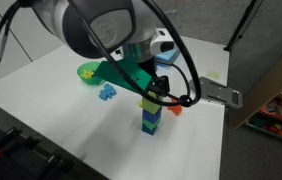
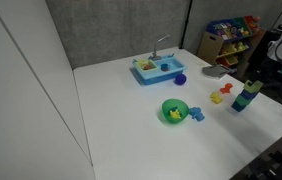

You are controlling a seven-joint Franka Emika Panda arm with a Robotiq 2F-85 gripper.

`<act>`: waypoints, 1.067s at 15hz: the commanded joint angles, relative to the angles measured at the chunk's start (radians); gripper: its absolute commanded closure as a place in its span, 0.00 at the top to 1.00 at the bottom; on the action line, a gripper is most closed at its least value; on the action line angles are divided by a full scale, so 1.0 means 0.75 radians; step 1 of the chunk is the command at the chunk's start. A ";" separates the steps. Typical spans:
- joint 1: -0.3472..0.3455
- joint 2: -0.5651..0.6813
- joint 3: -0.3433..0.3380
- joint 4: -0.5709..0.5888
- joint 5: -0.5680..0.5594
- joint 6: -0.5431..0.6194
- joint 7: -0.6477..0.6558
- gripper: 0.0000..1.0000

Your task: Pick up the green block and stack it on the navy blue block, pick up the neon blue block and stack it on the green block, Pick up the orange toy and stack it on the neon blue block, pick up the light green block and stack it on the neon blue block top

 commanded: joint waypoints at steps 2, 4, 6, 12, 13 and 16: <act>0.066 -0.188 -0.013 -0.087 -0.074 -0.121 0.082 1.00; 0.092 -0.261 -0.003 -0.104 -0.096 -0.224 0.112 1.00; 0.115 -0.337 0.009 -0.109 -0.118 -0.355 0.152 1.00; 0.163 -0.560 0.088 -0.088 -0.137 -0.786 0.292 1.00; 0.168 -0.590 0.105 -0.080 -0.138 -0.843 0.315 1.00; 0.196 -0.679 0.148 -0.067 -0.083 -0.985 0.302 1.00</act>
